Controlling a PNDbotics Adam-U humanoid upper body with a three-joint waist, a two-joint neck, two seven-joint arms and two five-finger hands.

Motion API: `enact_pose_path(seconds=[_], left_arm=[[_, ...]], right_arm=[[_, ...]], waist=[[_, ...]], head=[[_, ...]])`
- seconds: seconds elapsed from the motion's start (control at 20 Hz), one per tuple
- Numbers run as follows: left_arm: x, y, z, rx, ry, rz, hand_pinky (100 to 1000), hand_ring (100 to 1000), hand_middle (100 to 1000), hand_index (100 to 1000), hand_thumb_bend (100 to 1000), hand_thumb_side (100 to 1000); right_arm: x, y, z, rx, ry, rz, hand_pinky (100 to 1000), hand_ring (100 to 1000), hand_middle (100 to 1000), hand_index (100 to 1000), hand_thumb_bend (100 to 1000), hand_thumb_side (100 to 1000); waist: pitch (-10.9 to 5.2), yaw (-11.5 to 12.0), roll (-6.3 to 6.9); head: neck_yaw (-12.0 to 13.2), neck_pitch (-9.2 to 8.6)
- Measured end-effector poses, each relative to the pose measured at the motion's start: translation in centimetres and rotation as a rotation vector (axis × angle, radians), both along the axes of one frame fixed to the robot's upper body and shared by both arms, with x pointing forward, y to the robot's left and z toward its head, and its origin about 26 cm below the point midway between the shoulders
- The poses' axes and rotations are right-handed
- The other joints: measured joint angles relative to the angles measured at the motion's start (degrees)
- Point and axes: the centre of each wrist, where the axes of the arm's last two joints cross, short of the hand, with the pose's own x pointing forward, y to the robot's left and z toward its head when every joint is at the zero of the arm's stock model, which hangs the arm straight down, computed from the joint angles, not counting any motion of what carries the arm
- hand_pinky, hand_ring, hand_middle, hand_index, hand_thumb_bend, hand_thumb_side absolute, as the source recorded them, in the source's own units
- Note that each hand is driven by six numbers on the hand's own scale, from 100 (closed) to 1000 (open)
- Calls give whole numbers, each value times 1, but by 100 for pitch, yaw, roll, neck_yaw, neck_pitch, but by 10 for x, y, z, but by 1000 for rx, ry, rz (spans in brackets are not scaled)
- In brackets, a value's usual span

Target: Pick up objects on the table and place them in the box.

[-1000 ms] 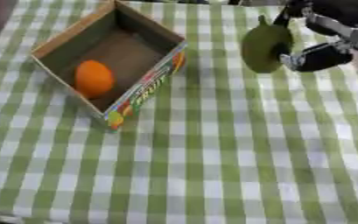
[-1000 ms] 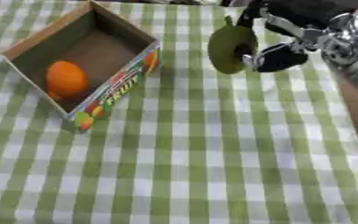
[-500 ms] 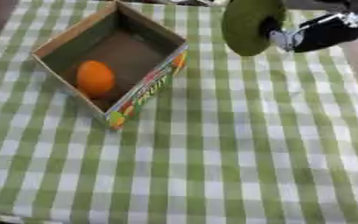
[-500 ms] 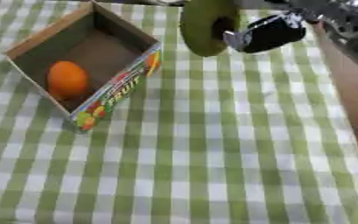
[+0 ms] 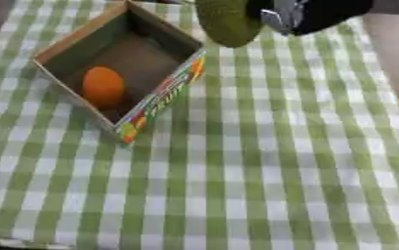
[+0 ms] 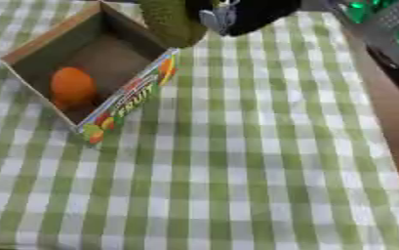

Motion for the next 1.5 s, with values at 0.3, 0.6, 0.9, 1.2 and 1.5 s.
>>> enact_pose_path(seconds=[0.3, 0.6, 0.9, 1.2, 1.5], left_arm=[[1, -3, 5, 3, -14, -20, 694, 669, 645, 831, 114, 428], [2, -6, 12, 4, -38, -38, 694, 669, 645, 831, 115, 424], [3, -10, 17, 10, -57, -58, 694, 669, 644, 831, 111, 421], [3, -10, 19, 10, -63, -63, 694, 669, 644, 831, 104, 423], [3, -11, 21, 11, -67, -65, 694, 663, 642, 831, 100, 426]], right_arm=[[53, 26, -15, 18, 59, 8, 839, 100, 494, 693, 100, 254], [96, 38, -39, 51, 98, 11, 844, 100, 481, 693, 100, 246], [124, 43, -68, 49, 122, 19, 850, 100, 487, 696, 100, 250], [139, 39, -91, 12, 140, 28, 864, 100, 505, 704, 100, 262], [144, 38, -99, -65, 146, 48, 910, 100, 715, 828, 100, 296]], waist=[[33, 100, -45], [131, 219, -74], [217, 337, -90], [261, 376, -111], [276, 395, -140]], head=[[-150, -8], [-337, -55], [-488, -62], [-518, -62], [-515, -62]])
